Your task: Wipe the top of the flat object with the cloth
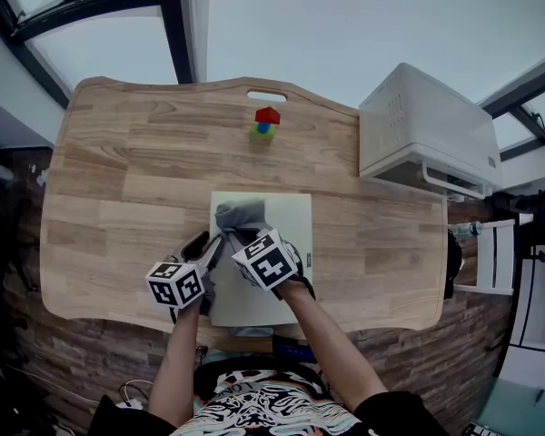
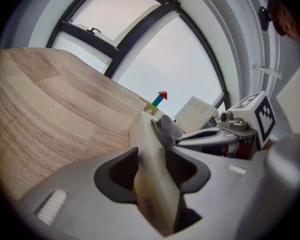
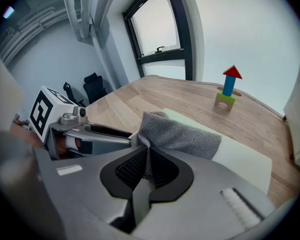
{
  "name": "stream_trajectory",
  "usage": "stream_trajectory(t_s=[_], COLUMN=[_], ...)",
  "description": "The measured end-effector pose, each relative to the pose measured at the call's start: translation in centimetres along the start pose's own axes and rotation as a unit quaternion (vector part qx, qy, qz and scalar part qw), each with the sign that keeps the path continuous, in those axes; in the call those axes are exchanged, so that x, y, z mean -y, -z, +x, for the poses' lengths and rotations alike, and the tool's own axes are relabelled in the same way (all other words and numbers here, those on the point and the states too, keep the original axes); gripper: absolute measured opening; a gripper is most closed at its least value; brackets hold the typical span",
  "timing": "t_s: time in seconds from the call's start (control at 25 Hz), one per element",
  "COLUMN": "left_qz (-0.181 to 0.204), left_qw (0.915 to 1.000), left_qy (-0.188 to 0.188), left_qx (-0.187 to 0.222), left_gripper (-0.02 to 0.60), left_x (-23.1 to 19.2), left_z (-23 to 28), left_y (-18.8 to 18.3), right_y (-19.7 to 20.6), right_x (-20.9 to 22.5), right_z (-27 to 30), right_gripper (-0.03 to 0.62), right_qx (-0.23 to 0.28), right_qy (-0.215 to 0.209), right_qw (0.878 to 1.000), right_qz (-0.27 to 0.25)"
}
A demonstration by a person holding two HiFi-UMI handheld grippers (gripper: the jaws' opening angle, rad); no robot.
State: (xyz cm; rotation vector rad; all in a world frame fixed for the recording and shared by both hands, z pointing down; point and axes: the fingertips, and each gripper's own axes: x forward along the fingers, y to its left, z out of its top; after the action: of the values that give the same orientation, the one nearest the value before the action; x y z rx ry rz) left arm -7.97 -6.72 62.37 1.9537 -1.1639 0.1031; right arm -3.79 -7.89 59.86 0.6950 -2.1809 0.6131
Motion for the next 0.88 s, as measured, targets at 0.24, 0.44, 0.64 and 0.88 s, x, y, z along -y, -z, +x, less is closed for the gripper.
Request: stream_trajectory(t_s=[0.24, 0.44, 0.64, 0.88], left_qz=[0.0, -0.001, -0.002, -0.004], left_qw=[1.0, 1.0, 1.0, 1.0], left_qy=[0.0, 0.001, 0.003, 0.004], left_qx=[0.001, 0.0, 0.002, 0.002], left_gripper=[0.201, 0.201, 0.201, 0.201], left_x=[0.0, -0.1, -0.1, -0.1], left_z=[0.0, 0.0, 0.0, 0.0], left_y=[0.0, 0.1, 0.0, 0.0], right_y=[0.4, 0.9, 1.3, 1.7], right_x=[-0.4, -0.8, -1.2, -1.7], right_z=[-0.2, -0.4, -0.5, -0.6], right_gripper=[0.009, 0.009, 0.009, 0.009], right_qx=[-0.002, -0.005, -0.009, -0.014], right_qy=[0.0, 0.0, -0.001, -0.001], right_qw=[1.0, 1.0, 1.0, 1.0], right_qz=[0.0, -0.001, 0.001, 0.001])
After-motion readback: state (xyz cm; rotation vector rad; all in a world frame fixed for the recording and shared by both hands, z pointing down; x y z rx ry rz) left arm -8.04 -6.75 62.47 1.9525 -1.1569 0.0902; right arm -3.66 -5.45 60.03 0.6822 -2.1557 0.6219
